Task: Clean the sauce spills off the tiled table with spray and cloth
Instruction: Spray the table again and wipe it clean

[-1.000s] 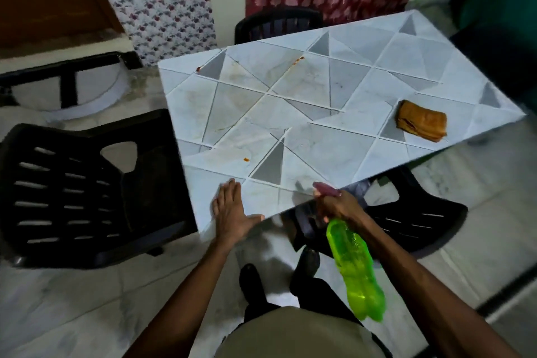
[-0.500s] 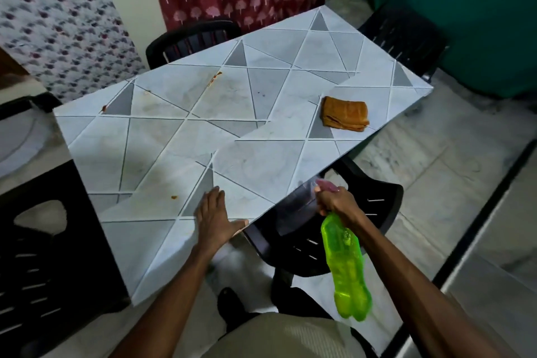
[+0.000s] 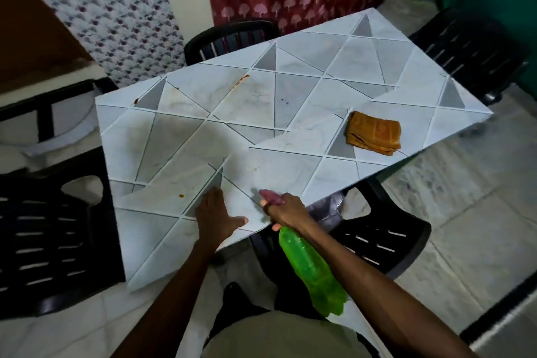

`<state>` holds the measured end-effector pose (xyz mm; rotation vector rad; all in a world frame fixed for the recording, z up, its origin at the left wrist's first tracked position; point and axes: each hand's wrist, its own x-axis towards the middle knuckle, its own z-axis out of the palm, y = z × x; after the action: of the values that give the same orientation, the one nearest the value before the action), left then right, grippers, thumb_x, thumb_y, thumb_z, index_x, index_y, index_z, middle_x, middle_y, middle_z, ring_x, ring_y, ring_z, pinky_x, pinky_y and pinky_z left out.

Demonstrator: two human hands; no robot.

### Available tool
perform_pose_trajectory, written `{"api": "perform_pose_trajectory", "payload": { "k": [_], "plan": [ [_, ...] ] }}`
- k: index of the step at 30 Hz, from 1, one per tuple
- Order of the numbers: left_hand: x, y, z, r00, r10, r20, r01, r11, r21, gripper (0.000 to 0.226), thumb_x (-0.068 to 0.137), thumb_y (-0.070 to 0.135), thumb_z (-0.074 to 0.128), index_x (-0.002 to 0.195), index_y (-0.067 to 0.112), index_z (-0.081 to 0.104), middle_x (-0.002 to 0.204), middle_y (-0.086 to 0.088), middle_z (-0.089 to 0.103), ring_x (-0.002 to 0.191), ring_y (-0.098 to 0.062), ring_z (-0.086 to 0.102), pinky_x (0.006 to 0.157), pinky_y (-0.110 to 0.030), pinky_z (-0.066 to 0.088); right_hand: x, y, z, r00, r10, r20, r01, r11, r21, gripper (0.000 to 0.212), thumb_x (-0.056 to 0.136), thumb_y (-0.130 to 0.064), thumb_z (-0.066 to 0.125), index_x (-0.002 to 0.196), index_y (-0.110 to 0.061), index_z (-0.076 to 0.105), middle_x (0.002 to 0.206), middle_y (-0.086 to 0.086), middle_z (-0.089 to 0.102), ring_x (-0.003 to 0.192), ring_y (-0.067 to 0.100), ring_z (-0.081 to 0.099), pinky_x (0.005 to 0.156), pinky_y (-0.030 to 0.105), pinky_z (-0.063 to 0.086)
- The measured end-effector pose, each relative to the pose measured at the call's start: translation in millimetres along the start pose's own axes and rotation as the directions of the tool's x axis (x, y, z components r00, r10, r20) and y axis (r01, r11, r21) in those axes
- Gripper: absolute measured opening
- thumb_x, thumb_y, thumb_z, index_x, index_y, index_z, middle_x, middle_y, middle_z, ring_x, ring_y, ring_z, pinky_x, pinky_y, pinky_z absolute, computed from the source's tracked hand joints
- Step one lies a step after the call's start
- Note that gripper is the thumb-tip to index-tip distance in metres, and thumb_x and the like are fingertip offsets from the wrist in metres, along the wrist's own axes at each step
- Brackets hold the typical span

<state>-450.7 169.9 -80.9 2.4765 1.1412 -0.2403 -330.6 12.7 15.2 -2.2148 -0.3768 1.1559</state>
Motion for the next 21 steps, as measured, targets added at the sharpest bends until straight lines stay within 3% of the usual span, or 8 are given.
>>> {"api": "perform_pose_trajectory", "payload": {
  "k": [2,4,8,10,12,15,21],
  "plan": [
    [-5.6,-8.2,-2.4,0.999,-0.032,0.003,0.032,0.999,-0.008,0.122,0.059,0.058,0.084,0.152,0.005,0.025,0.158,-0.016,0.026,0.145,-0.031,0.027,0.112,-0.047,0.027,8.1,-7.8,10.0,1.0,0.006,-0.001,-0.006,0.999,-0.039,0.043,0.092,-0.055,0.057,0.119,-0.024,0.068,0.084,-0.007,0.073,0.063,0.018,0.073,0.088,0.03,0.056],
    [-7.2,-17.1,-4.4,0.999,-0.046,0.015,0.046,0.999,-0.015,0.123,0.062,0.058,0.083,0.154,0.006,0.02,0.16,-0.017,0.021,0.148,-0.031,0.021,0.115,-0.046,0.022,13.6,-14.0,18.1,1.0,-0.016,0.02,0.016,0.999,-0.035,0.043,0.09,-0.058,0.056,0.115,-0.026,0.069,0.086,-0.005,0.076,0.065,0.018,0.074,0.089,0.034,0.057],
    [4.1,-25.8,-11.1,0.999,-0.036,0.005,0.036,0.998,-0.052,0.12,0.064,0.057,0.082,0.153,0.006,0.021,0.162,-0.012,0.017,0.15,-0.029,0.015,0.118,-0.046,0.022,24.4,-21.8,19.2,0.994,-0.065,0.082,0.054,0.99,0.132,0.041,0.086,-0.057,0.065,0.116,-0.028,0.069,0.097,-0.007,0.076,0.071,0.011,0.076,0.075,0.037,0.064],
    [15.7,-23.7,-16.6,1.0,-0.02,-0.006,0.02,0.997,-0.075,0.12,0.064,0.056,0.083,0.154,0.005,0.022,0.162,-0.011,0.018,0.15,-0.029,0.015,0.119,-0.045,0.021,31.0,-29.7,11.1,0.999,-0.044,0.025,0.04,0.989,0.139,0.039,0.083,-0.057,0.063,0.114,-0.034,0.07,0.096,-0.005,0.076,0.072,0.014,0.075,0.079,0.034,0.062],
    [29.1,-19.3,-22.0,1.0,0.001,-0.018,-0.003,0.995,-0.097,0.12,0.063,0.056,0.084,0.153,0.004,0.024,0.161,-0.013,0.022,0.149,-0.03,0.018,0.119,-0.044,0.021,43.5,-31.3,0.6,0.999,0.003,-0.052,0.008,0.977,0.214,0.047,0.073,-0.058,0.061,0.109,-0.03,0.074,0.083,-0.002,0.078,0.072,0.023,0.074,0.087,0.043,0.06],
    [57.8,-11.9,-30.2,0.997,0.076,0.029,-0.073,0.993,-0.094,0.115,0.068,0.057,0.08,0.153,0.006,0.024,0.161,-0.013,0.022,0.149,-0.028,0.019,0.119,-0.041,0.022,64.9,-34.1,-14.4,0.985,0.052,-0.165,0.006,0.944,0.331,0.022,0.083,-0.037,0.065,0.104,-0.04,0.071,0.074,-0.001,0.075,0.057,0.019,0.071,0.083,0.044,0.062],
    [99.3,12.9,-36.4,0.981,0.18,0.077,-0.172,0.98,-0.104,0.104,0.072,0.054,0.077,0.154,0.016,0.025,0.163,-0.004,0.017,0.15,-0.023,0.014,0.118,-0.041,0.018,82.7,-35.5,-37.6,0.959,0.119,-0.259,-0.012,0.924,0.383,0.035,0.075,-0.041,0.064,0.107,-0.033,0.074,0.071,0.004,0.074,0.052,0.021,0.067,0.079,0.046,0.061]
  ]
}}
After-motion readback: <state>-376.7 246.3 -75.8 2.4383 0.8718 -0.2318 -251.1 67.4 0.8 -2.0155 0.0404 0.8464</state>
